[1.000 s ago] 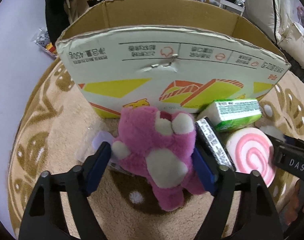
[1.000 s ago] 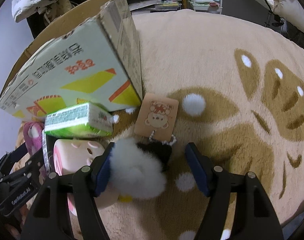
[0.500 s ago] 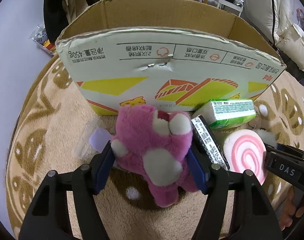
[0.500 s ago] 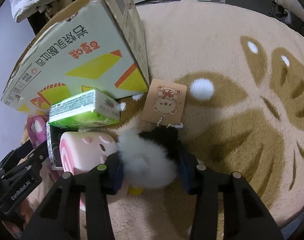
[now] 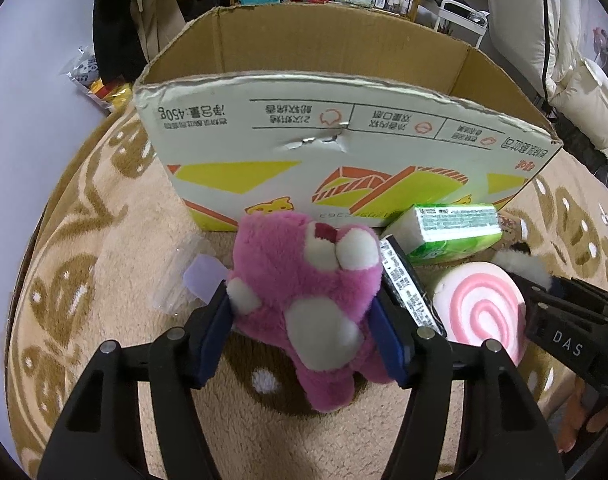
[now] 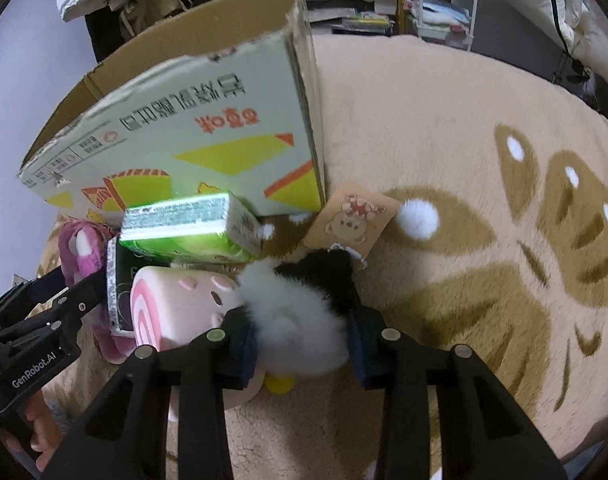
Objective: Organize soft objects
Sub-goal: 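Lift both held plushes and carry them up over the box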
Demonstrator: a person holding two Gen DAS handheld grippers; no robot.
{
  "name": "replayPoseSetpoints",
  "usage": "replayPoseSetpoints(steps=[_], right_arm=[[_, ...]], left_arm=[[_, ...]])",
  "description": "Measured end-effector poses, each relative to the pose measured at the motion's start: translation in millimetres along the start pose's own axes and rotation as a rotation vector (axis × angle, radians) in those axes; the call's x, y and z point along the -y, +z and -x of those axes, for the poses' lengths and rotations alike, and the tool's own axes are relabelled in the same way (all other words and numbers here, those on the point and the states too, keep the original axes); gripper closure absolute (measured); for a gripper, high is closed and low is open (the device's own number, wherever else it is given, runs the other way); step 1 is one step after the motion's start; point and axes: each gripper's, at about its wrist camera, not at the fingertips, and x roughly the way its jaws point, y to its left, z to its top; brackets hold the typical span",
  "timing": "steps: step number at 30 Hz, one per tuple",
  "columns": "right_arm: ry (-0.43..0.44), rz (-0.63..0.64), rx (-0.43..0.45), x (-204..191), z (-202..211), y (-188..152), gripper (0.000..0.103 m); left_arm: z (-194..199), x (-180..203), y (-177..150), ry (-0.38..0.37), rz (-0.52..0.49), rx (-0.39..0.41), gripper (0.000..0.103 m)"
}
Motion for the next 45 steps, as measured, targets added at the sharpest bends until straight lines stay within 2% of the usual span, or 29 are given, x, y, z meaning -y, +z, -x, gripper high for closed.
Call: replayPoseSetpoints(steps=[4, 11, 16, 24, 30, 36, 45], right_arm=[[0.018, 0.018, 0.028, -5, 10, -2, 0.064], [0.036, 0.046, 0.111, -2, 30, 0, 0.064], [0.068, 0.046, 0.193, 0, 50, 6, 0.064], [0.157, 0.085, 0.322, -6, 80, 11, 0.064], [0.196, 0.13, 0.435, -17, 105, 13, 0.064], [0.208, 0.143, 0.517, -20, 121, 20, 0.064], [0.233, 0.161, 0.588, -20, 137, 45, 0.064]], left_arm=[[4, 3, -1, 0.011, -0.009, 0.014, 0.039], [14, 3, -2, -0.024, 0.006, 0.052, 0.04], [25, 5, -2, 0.006, -0.004, 0.096, 0.04], [62, 7, -3, 0.04, -0.012, 0.263, 0.039], [90, 10, -4, 0.133, -0.038, 0.377, 0.039], [113, 4, 1, 0.133, -0.011, 0.465, 0.039], [135, 2, 19, 0.13, -0.027, 0.579, 0.039]])
